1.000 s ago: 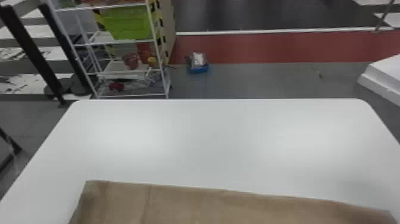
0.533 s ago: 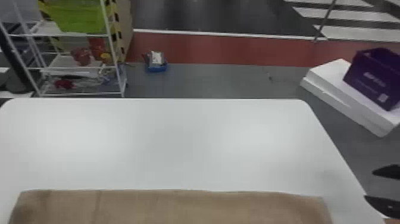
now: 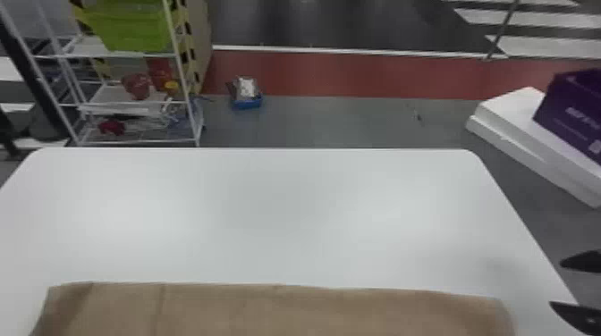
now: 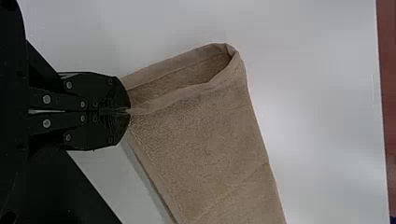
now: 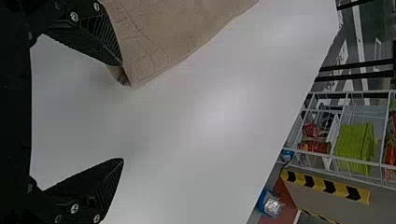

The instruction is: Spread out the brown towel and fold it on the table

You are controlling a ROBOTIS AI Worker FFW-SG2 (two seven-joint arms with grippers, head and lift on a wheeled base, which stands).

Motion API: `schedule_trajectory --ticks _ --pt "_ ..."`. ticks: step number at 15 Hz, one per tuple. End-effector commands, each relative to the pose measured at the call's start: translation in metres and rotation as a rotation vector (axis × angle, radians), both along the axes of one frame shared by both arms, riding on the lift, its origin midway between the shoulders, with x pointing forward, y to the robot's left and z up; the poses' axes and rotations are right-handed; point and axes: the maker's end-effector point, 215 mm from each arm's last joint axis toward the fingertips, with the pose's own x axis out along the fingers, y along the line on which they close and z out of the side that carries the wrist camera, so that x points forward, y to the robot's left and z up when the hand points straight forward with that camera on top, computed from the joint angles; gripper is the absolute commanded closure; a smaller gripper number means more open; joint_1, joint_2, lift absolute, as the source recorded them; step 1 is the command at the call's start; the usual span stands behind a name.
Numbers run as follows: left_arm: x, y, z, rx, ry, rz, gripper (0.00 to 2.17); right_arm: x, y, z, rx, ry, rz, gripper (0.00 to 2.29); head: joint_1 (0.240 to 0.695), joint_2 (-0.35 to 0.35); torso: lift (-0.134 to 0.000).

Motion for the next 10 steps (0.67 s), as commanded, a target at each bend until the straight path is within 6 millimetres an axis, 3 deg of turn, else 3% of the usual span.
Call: schedule_trajectory --ticks 1,2,3,4,7,8,10 --pt "-0.002 -0.006 -0.008 0.017 0.033 -0.023 1.30 -0.003 0.006 -0.002 -0.006 -0.007 0.031 0.17 0.695 -0.048 -0.124" --pt "-0.001 -0.007 -0.008 0.023 0.035 -0.021 0.94 -0.005 0.010 -0.002 -0.004 -0.015 0.047 0.17 0.695 -0.043 -0.124" --pt "0.000 -0.009 -0.004 0.024 0.028 -0.013 0.34 -0.004 0.016 0.005 -0.015 -0.061 0.088 0.17 0.695 -0.042 -0.124" --pt "-0.001 -0.007 0.001 0.022 0.026 0.017 0.00 -0.004 0.024 0.014 -0.039 -0.115 0.135 0.17 0.695 -0.039 -0.124" --pt "0.000 0.018 0.034 0.043 -0.046 0.093 0.02 -0.017 0.071 0.047 -0.189 -0.271 0.360 0.19 0.695 -0.004 -0.124" --pt "-0.001 0.026 0.044 0.038 -0.072 0.125 0.03 -0.025 0.088 0.045 -0.247 -0.273 0.428 0.19 0.695 0.066 -0.124" --pt "-0.002 0.045 0.057 0.026 -0.124 0.222 0.03 -0.043 0.126 0.013 -0.343 -0.247 0.595 0.20 0.695 0.141 -0.124"
